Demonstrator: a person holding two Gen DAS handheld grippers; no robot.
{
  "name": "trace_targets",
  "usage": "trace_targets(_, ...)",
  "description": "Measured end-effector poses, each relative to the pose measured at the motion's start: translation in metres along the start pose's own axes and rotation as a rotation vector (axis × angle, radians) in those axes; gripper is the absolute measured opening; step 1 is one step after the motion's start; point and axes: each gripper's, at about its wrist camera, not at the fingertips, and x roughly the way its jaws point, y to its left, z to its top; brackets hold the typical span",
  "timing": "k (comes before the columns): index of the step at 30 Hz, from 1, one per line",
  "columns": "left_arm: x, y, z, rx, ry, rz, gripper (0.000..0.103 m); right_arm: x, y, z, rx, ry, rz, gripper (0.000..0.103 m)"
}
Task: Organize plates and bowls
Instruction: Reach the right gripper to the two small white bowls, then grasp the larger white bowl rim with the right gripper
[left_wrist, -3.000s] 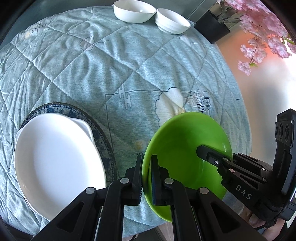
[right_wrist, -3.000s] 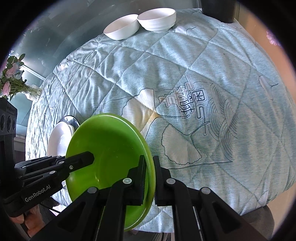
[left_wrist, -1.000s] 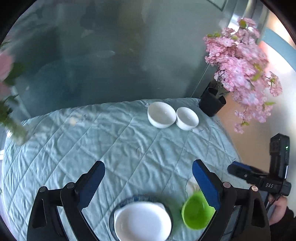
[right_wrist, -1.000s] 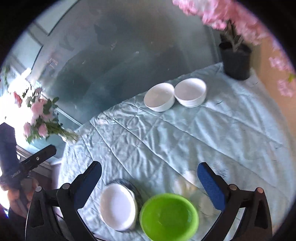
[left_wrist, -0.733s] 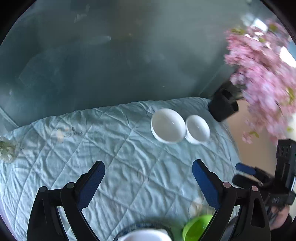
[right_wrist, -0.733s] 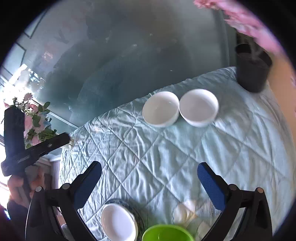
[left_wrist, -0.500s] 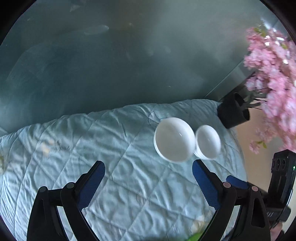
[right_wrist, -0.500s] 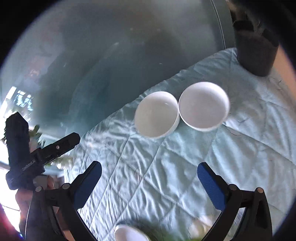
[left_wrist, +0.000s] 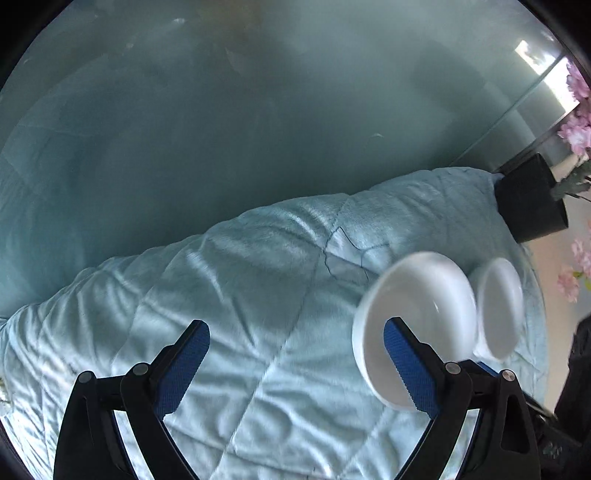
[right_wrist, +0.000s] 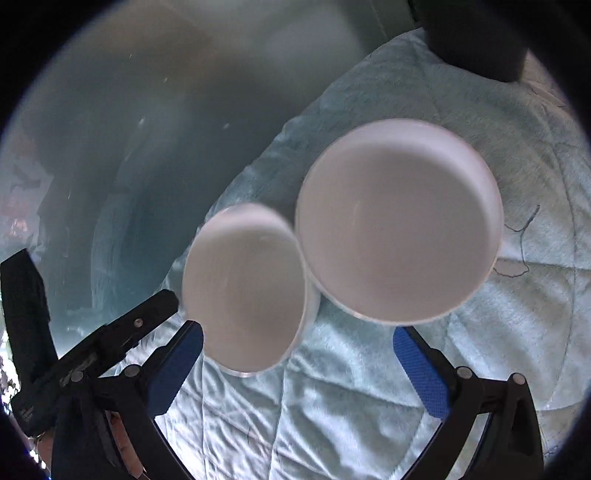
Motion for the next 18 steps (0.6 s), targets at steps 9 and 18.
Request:
trace_targets(9,0.027,-0.003,0.009,0.021,-0.007,-0.026,0.077,0.017,-0.007,-0.006,0.056,-0.033,-0.042,0.058)
trace_targets(18,0.031,-0.028,0.01,0.083,0.013,-0.107,0.031,0.021,-0.011,-0.006,0.044,-0.078,-0.058,0.013)
